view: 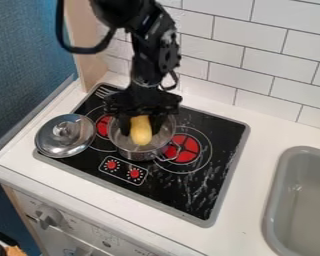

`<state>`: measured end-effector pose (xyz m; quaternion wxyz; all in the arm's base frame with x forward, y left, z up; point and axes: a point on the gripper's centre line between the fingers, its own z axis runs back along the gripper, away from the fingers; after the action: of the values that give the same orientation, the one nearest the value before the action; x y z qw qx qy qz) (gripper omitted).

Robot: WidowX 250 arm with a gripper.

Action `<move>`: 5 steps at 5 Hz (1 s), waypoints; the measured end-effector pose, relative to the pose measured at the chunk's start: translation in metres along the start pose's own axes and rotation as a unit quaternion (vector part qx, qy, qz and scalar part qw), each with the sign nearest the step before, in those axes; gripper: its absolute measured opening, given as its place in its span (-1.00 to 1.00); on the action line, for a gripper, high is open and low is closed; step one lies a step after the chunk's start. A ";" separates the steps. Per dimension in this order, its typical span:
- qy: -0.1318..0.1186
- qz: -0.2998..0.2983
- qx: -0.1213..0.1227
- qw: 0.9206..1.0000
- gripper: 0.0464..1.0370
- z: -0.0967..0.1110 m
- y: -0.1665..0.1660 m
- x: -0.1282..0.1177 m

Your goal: Pick the yellow object and put it in the silver pot

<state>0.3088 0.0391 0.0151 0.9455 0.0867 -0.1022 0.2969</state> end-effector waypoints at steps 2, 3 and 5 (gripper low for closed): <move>0.005 -0.037 -0.034 0.999 0.80 0.001 0.005 -0.006; 0.007 -0.050 -0.024 0.998 0.93 0.007 0.011 -0.005; -0.013 -0.092 -0.046 0.995 0.93 0.052 0.003 0.012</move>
<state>0.3098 0.0364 0.0686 0.9703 0.0560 -0.1195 0.2029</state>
